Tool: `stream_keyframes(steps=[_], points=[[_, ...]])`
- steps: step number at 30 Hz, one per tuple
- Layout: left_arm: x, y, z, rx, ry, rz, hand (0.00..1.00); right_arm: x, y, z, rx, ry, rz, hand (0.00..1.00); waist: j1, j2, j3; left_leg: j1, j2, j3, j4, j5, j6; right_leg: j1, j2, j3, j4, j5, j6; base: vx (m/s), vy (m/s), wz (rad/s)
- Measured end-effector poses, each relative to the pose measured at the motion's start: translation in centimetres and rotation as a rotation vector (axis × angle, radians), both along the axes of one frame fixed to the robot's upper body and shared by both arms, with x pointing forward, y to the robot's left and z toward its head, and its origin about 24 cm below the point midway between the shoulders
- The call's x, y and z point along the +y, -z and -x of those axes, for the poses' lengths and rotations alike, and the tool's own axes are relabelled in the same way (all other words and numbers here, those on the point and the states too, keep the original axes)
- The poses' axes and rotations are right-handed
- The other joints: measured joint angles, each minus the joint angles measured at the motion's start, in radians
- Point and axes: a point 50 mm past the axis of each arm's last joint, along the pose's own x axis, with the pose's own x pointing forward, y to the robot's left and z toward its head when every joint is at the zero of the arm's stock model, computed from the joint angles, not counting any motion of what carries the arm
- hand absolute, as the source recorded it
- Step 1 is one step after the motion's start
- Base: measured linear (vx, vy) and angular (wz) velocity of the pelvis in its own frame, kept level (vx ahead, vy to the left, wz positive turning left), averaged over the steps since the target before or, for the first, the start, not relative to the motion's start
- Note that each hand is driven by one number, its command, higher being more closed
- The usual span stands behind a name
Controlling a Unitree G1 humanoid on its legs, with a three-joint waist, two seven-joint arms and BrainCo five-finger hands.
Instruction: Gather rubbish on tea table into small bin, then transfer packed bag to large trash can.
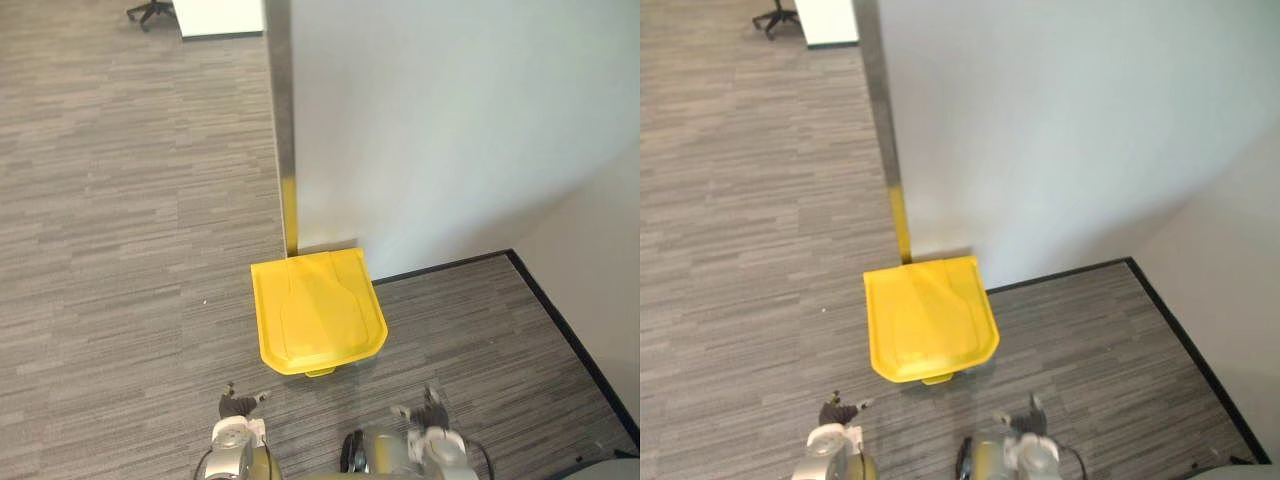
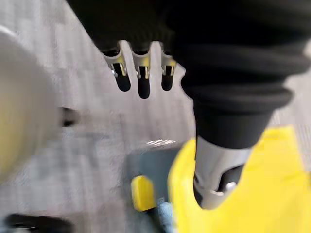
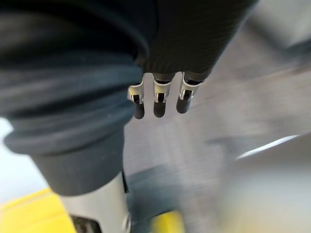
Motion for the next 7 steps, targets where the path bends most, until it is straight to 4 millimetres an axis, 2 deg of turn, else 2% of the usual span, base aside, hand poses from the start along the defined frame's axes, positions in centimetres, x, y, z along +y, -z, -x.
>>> stream_keyframes(steps=[1,2,3,7], points=[[0.2,0.1,0.3,0.005,-0.026,0.005,0.0,0.1,0.2,0.2,0.017,0.006,-0.006,0.0,0.003,-0.006,-0.011,0.01,-0.005,0.009,-0.039,0.016,-0.002,-0.002,0.004,0.001,-0.021,0.019,0.002,-0.15,-0.009,0.03],[0.3,0.5,0.7,0.032,-0.054,0.023,0.0,0.1,0.6,0.5,0.041,0.024,-0.018,0.0,0.004,-0.011,-0.018,0.02,-0.011,0.015,-0.089,0.053,-0.032,-0.001,0.006,0.001,-0.047,0.047,0.013,-0.12,0.015,0.05],[0.2,0.7,1.0,0.047,-0.059,0.031,0.0,0.1,0.6,0.4,0.044,0.039,-0.028,0.0,0.005,-0.011,-0.024,0.031,-0.019,0.016,-0.118,0.07,-0.039,0.004,0.004,0.003,-0.071,0.066,0.016,-0.08,0.041,0.06],[0.4,1.2,1.8,0.079,-0.099,0.055,0.0,-0.6,0.9,1.0,0.065,0.099,-0.041,0.0,0.004,0.002,-0.03,0.063,-0.042,0.03,-0.154,0.084,-0.033,0.045,-0.01,0.016,-0.119,0.1,0.025,-0.03,0.085,-0.03]])
